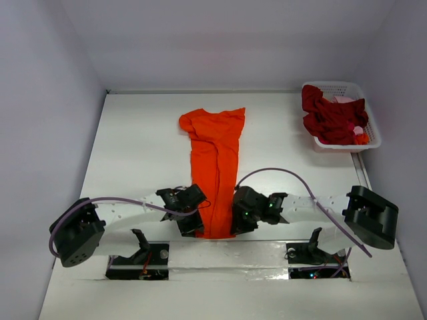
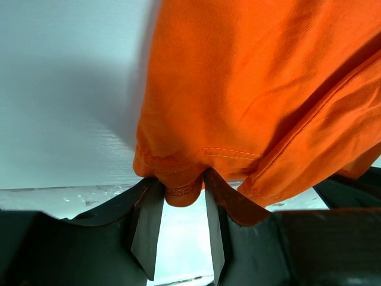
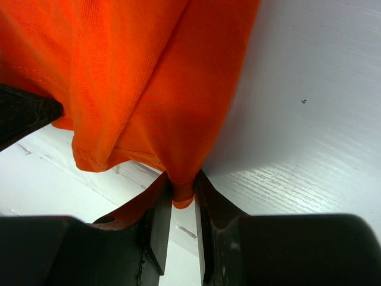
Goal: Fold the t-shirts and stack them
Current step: Fold the folded rectangular tshirt in 1/3 of the way
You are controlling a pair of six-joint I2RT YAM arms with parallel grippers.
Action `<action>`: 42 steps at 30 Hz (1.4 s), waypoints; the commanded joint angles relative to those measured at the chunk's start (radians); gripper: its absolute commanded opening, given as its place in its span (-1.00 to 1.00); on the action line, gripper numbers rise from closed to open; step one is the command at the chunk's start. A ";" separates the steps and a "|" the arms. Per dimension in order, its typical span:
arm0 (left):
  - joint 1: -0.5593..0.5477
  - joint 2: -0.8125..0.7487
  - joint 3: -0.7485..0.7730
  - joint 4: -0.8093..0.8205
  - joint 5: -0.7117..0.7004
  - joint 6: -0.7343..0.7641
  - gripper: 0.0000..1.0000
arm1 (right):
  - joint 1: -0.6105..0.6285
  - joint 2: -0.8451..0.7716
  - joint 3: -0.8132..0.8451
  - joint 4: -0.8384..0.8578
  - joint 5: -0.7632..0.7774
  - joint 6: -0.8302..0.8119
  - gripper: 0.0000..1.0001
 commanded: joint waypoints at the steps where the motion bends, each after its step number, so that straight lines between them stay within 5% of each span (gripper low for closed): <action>1: -0.005 -0.033 0.026 -0.063 -0.025 -0.002 -0.38 | 0.007 0.008 0.036 -0.005 0.021 -0.019 -0.47; 27: -0.005 -0.031 0.020 -0.066 -0.006 -0.003 -0.94 | 0.007 0.012 0.044 -0.013 0.024 -0.023 -0.55; 32: -0.005 -0.039 0.017 -0.067 -0.006 -0.009 -1.00 | 0.007 0.009 0.050 -0.023 0.030 -0.025 -1.00; 42: -0.005 -0.067 0.070 -0.118 -0.028 -0.017 -1.00 | 0.007 -0.025 0.084 -0.078 0.067 -0.033 -1.00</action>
